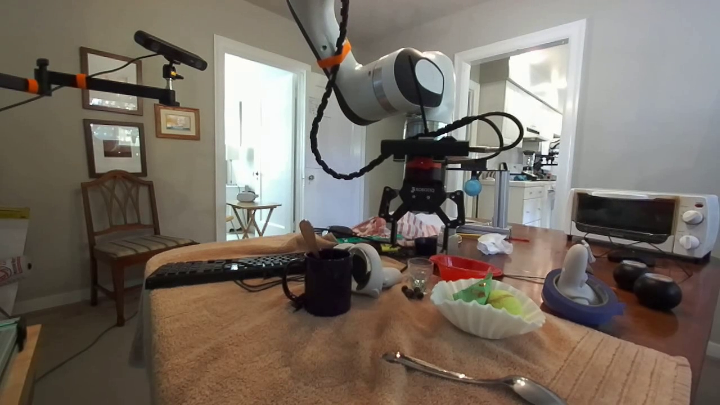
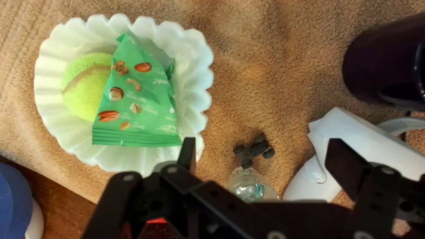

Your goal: Pour the contents of the glass cup into the black mug

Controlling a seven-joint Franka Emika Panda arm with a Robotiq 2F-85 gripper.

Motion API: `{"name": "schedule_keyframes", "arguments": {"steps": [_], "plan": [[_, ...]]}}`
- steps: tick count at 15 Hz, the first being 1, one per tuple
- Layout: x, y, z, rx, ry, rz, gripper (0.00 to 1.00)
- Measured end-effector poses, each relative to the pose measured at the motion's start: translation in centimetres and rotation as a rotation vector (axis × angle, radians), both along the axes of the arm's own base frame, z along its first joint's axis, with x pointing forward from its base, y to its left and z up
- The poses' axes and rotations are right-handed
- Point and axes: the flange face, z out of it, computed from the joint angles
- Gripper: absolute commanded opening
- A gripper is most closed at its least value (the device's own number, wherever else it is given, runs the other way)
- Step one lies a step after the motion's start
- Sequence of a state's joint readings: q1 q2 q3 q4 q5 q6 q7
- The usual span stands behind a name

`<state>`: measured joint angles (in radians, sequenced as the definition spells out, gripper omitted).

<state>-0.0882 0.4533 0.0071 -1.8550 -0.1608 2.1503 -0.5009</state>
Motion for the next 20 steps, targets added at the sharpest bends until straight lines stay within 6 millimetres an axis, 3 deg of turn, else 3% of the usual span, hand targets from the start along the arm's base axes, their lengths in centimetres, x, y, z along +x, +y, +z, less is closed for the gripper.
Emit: {"name": "schedule_keyframes", "arguments": {"steps": [4,9,14,20], "plan": [[-0.9,1.7,-1.6,-0.02,-0.097,-0.068,1.0],[-5.2,5.4,-4.2,-0.082,-0.194,-0.122,1.0],[-9.2,4.5,-3.8,-0.174,-0.305,-0.251,1.0],[-8.7,3.2,-2.6,-0.211,-0.401,-0.33,1.0]]}}
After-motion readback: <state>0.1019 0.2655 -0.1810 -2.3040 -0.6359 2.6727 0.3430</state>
